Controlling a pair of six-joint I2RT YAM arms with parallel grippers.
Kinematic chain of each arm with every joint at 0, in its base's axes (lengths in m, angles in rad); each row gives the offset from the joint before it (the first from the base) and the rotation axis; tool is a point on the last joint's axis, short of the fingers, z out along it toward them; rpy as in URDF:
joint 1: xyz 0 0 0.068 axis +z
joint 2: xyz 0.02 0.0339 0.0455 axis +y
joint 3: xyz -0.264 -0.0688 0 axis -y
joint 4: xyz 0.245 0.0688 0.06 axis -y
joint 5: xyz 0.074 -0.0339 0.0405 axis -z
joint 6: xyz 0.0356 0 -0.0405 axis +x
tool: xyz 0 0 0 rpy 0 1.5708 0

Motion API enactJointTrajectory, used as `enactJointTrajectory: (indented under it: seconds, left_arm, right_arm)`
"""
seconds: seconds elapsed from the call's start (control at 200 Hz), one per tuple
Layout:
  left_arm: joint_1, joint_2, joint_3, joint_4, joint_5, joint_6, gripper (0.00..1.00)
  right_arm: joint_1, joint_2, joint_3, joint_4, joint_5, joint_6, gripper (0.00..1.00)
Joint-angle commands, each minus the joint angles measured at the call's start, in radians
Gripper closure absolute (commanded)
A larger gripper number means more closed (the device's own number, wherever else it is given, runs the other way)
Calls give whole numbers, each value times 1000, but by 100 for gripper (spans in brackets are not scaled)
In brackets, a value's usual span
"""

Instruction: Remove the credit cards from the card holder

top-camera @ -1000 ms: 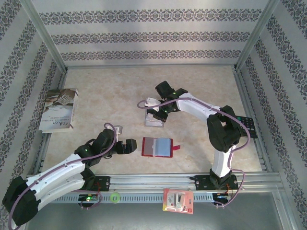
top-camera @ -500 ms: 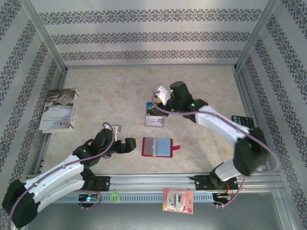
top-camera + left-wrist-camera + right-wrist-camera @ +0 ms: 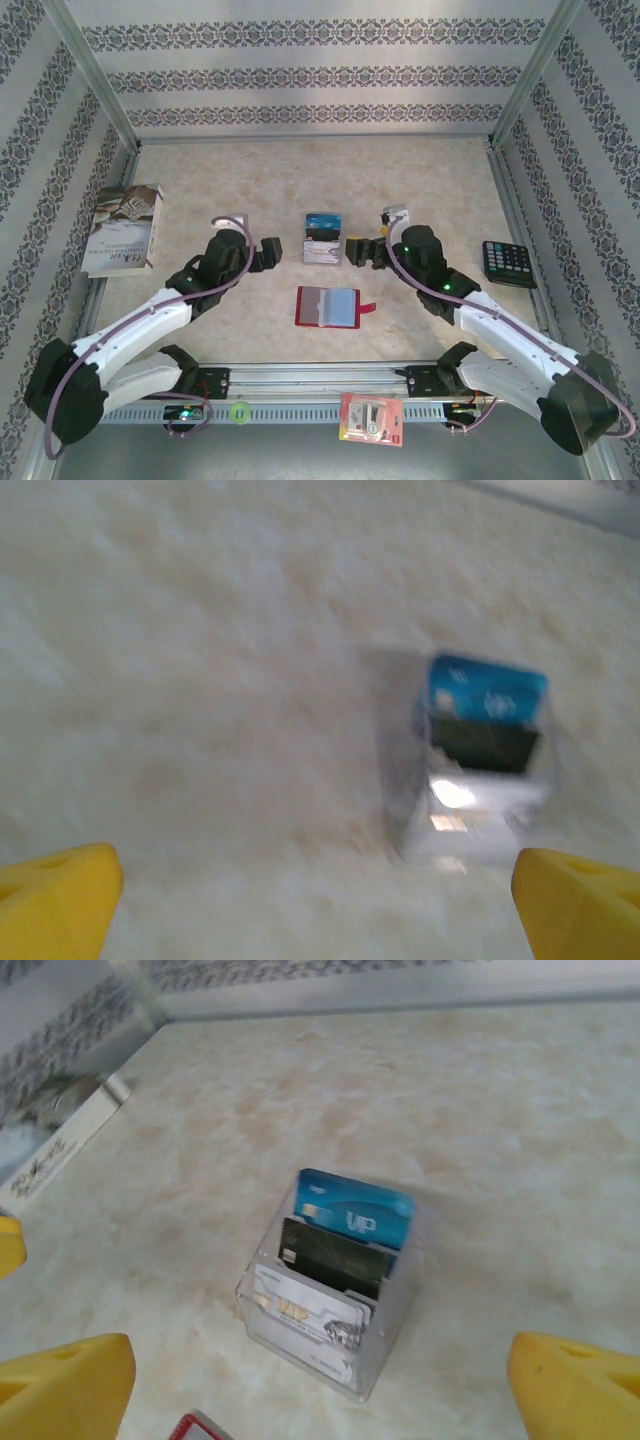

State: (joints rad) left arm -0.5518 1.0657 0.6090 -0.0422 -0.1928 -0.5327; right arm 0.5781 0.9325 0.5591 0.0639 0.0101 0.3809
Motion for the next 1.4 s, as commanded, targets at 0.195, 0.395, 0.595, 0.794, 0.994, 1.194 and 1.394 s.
enactJointTrajectory:
  seconds: [0.195,0.395,0.595,0.794,0.994,1.194,1.394]
  left_arm:
    - [200,211,72,230,-325,472,0]
    - [268,323,-68,500,-302,614,1]
    - [373,390,-160,742,-188,568,1]
    - [442,485,-119,777,-71,578,1]
    - [527,549,-249,1090,93,537,1]
    - [527,518,-239,1008,21,495,1]
    - [524,530,-267,1086,45,515,1]
  right_arm:
    - [-1,-115,5,-113,231,75,2]
    - [-11,-136,13,-178,272,56,2]
    - [-20,-178,-1,-169,315,64,2]
    - [-24,-167,9,-167,331,53,2]
    - [-33,-125,24,-173,392,87,2]
    - [-45,-64,8,-131,530,85,2]
    - [-105,-18,-71,47,587,-22,2]
